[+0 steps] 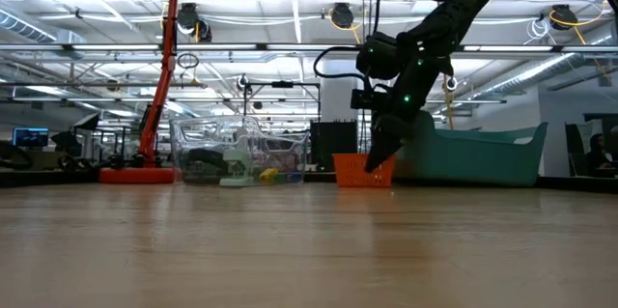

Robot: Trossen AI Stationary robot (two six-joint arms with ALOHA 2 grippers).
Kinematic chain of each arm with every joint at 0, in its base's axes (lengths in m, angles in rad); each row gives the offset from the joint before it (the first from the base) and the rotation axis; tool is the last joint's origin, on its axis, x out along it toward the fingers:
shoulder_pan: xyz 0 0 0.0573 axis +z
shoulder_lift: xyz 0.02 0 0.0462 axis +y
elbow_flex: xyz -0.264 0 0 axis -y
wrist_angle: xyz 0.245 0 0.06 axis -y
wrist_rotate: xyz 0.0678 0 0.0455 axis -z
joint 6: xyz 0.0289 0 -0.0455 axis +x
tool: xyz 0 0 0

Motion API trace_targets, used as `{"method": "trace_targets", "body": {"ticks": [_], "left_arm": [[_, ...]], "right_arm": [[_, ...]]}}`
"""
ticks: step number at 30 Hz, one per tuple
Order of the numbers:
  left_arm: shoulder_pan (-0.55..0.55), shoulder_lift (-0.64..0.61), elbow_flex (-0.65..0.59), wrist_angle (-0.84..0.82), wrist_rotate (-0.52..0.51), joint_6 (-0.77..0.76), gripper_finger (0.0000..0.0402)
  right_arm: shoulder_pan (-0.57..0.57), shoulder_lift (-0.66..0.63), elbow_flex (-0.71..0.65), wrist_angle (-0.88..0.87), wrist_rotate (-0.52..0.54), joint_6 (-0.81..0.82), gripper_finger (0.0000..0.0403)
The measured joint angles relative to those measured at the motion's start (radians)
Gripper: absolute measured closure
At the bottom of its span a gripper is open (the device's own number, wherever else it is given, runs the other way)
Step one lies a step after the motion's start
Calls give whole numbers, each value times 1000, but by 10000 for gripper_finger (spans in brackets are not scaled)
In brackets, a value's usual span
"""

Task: Pick and place Stapler, Stapler remover, tape
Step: Adjust the bins

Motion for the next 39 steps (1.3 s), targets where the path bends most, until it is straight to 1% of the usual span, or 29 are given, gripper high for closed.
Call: {"method": "trace_targets", "body": {"ticks": [8, 13, 22, 28, 32, 39], "left_arm": [[7, 0, 0, 9, 0, -19, 215], [7, 0, 0, 14, 0, -22, 215], [13, 0, 0, 29, 0, -22, 215], [23, 0, 0, 29, 0, -22, 215], [23, 0, 0, 29, 0, -19, 215], [23, 0, 0, 29, 0, -4, 215]], "right_arm": [[-13, 4, 23, -3, 2, -13, 403], [-18, 6, 40, -10, 34, -38, 403], [-49, 6, 43, -4, 34, -67, 403], [-49, 6, 44, -6, 33, -69, 400], [-48, 6, 45, -12, 31, -54, 379], [-30, 0, 45, -15, 31, -38, 318]]}}
